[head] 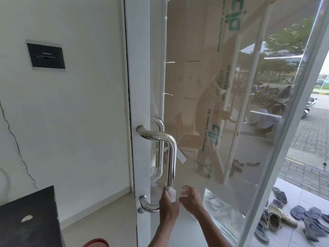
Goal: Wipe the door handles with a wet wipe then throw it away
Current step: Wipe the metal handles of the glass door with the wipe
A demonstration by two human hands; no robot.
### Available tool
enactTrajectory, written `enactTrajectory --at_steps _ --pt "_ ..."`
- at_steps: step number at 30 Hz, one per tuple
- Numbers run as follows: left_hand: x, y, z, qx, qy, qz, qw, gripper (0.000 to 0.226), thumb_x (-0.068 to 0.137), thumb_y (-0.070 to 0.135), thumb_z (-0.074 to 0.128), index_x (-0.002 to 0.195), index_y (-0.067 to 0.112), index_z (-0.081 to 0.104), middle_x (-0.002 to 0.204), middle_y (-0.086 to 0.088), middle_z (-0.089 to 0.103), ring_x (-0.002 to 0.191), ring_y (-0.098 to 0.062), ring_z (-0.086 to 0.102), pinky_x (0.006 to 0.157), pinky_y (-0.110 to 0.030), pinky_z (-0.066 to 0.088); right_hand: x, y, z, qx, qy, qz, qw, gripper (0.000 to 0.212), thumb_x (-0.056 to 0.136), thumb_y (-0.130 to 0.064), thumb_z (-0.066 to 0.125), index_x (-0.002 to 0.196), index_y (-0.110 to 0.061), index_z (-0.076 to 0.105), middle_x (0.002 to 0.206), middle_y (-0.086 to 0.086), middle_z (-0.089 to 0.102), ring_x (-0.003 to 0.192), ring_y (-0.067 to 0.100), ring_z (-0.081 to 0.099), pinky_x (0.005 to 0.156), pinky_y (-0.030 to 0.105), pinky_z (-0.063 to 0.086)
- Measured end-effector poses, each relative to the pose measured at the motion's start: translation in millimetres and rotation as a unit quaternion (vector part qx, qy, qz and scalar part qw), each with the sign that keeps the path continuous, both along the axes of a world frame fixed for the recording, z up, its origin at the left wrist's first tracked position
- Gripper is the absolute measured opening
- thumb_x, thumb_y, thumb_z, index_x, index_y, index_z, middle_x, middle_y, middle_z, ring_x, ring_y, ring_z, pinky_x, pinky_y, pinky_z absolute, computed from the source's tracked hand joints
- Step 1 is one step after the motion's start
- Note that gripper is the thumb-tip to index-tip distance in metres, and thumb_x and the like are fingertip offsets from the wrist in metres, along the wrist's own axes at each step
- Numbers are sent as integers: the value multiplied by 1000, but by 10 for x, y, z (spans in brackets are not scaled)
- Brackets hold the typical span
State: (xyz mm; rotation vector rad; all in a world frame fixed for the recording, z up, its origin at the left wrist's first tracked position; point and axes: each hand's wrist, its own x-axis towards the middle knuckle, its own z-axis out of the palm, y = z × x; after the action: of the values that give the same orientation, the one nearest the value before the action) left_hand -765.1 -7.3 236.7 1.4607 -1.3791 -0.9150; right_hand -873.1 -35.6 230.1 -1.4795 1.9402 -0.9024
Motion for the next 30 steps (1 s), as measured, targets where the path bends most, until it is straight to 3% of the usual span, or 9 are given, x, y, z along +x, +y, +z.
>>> enactTrajectory --at_steps 3,6,8,10,17,22,25,27,30 --pt "34 -80 236 -61 0 28 998 39 96 3 42 133 11 53 122 -9 65 112 -26 62 89 -27 51 83 16 16 -20 -23 -9 1000 39 69 -6 65 108 -10 68 93 5 73 87 20 69 75 32 56" --pt "127 -165 579 -150 -1 43 988 33 93 1 48 119 11 65 103 -7 72 91 -17 67 70 -5 48 245 56 178 -81 -72 -53 993 25 71 -8 65 94 -14 70 80 -1 73 73 17 68 66 30 56" --pt "237 -283 769 -192 -22 9 981 22 89 3 50 90 14 69 79 -10 70 71 -19 64 63 -11 48 354 105 301 -163 -100 -111 975 23 72 -2 60 88 -16 67 72 -5 68 64 14 65 61 28 54" --pt "358 -393 867 -200 -32 -51 978 18 89 19 52 73 17 60 69 -6 68 68 -19 67 63 -30 56 432 148 402 -246 -113 -163 949 23 74 1 55 84 -17 64 73 -7 66 65 15 63 61 30 53" --pt "549 -231 608 -148 8 -102 984 34 80 19 74 114 20 72 101 13 73 87 4 70 78 -20 58 511 248 504 -349 -161 -186 904 19 80 2 57 82 -17 59 75 -3 66 67 13 65 60 26 52" --pt "428 -121 318 -140 -1 -19 990 11 77 30 78 80 20 73 73 7 74 68 -4 69 65 -29 57 521 418 438 -386 -115 -121 907 26 77 -22 78 67 -17 54 58 -8 58 52 7 56 50 23 49" --pt "311 -114 349 -159 9 21 987 16 74 18 80 78 17 64 69 10 68 64 -7 66 58 -14 50 534 467 400 -362 -106 -92 921 32 69 -31 84 63 -17 56 54 -8 58 51 9 57 47 17 43" --pt "266 -151 375 -168 24 22 985 31 71 11 80 93 18 59 75 14 65 69 -9 67 61 -11 50 531 449 405 -340 -130 -102 926 29 70 -28 84 62 -18 58 55 -8 61 53 8 59 48 17 44" --pt "291 -268 322 -182 45 -2 982 69 71 23 85 130 26 49 88 12 68 82 -8 71 73 -23 57 511 390 481 -317 -162 -124 926 26 73 -22 82 63 -18 58 56 -8 63 56 5 60 50 15 44"
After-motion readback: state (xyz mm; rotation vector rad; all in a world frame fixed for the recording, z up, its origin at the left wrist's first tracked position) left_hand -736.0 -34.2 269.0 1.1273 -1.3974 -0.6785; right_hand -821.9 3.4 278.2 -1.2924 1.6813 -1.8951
